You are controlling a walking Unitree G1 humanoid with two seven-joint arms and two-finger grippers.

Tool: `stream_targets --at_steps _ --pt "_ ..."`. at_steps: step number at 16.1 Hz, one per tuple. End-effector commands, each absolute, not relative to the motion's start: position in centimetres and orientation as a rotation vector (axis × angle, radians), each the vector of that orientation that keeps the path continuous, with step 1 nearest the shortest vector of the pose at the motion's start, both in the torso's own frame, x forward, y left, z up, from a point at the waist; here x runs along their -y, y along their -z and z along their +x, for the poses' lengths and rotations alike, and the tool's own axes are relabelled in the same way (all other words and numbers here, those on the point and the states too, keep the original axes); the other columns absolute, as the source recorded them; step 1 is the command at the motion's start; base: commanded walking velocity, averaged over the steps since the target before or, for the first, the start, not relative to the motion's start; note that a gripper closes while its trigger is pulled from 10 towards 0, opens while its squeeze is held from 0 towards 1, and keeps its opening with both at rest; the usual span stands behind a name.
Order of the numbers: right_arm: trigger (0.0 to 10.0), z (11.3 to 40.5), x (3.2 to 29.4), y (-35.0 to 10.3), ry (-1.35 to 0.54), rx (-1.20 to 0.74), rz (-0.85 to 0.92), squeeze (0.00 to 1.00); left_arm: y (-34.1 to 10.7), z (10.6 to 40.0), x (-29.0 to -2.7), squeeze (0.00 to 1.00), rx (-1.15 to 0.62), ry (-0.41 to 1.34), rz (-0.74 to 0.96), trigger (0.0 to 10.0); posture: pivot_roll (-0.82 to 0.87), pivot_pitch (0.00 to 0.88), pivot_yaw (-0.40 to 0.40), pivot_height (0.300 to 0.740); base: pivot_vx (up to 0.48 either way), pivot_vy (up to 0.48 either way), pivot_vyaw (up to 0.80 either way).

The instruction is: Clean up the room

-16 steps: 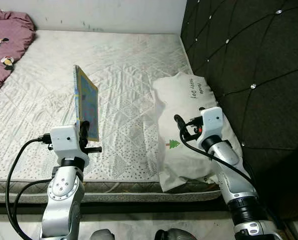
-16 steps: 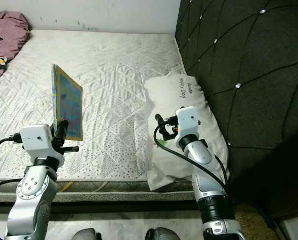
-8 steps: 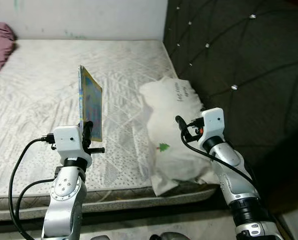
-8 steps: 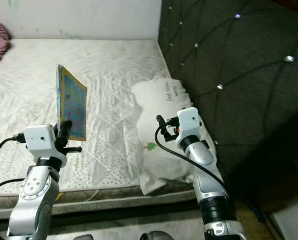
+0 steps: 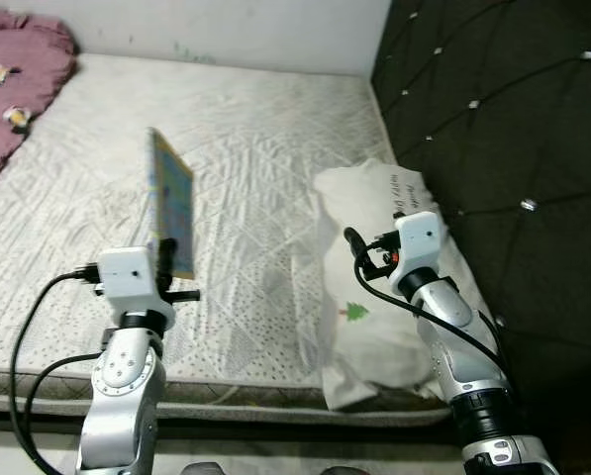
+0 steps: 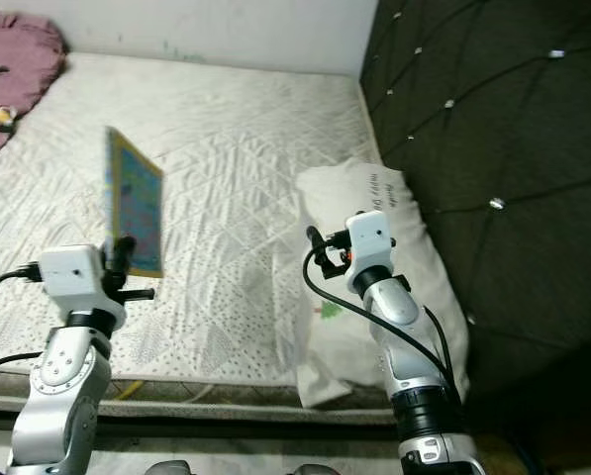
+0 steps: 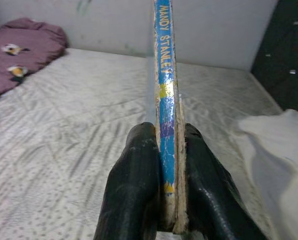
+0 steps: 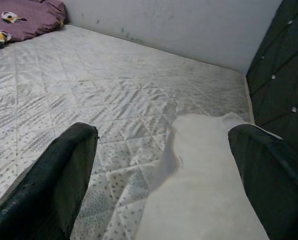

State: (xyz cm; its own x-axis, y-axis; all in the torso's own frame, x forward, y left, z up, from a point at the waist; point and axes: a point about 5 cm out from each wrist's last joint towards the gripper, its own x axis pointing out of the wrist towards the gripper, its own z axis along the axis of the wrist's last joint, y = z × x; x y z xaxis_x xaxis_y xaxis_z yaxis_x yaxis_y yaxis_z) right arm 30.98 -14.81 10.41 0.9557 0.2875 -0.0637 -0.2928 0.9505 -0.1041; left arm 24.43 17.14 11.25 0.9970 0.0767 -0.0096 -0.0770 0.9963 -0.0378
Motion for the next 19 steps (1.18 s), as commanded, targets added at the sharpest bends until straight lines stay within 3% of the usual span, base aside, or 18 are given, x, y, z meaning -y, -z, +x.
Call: stream_targets --at_steps 1,11,15,19 --pt "10.0 31.1 15.1 -10.6 -0.29 -0.042 -0.124 0.0 -12.1 24.5 -16.8 0.0 0.034 -0.065 -0.037 10.0 -0.01 0.0 -0.035 0.74 0.0 0.0 0.0" --pt "10.0 30.3 16.3 -10.3 -0.268 -0.078 -0.181 0.0 -11.4 24.0 -18.6 0.0 -0.039 -0.183 -0.021 10.0 -0.01 0.009 -0.052 0.74 0.0 0.0 0.0" --pt "10.0 29.6 16.0 -9.9 -0.27 -0.091 -0.179 0.0 -10.4 22.9 -20.0 0.0 -0.116 -0.239 -0.116 10.0 -0.01 0.019 -0.035 0.74 0.0 0.0 -0.8" --pt "10.0 29.6 16.7 -9.7 -0.25 -0.099 -0.188 0.0 -9.8 22.9 -19.2 0.0 -0.145 -0.203 -0.152 10.0 -0.01 0.0 -0.033 0.74 0.0 0.0 -0.8"
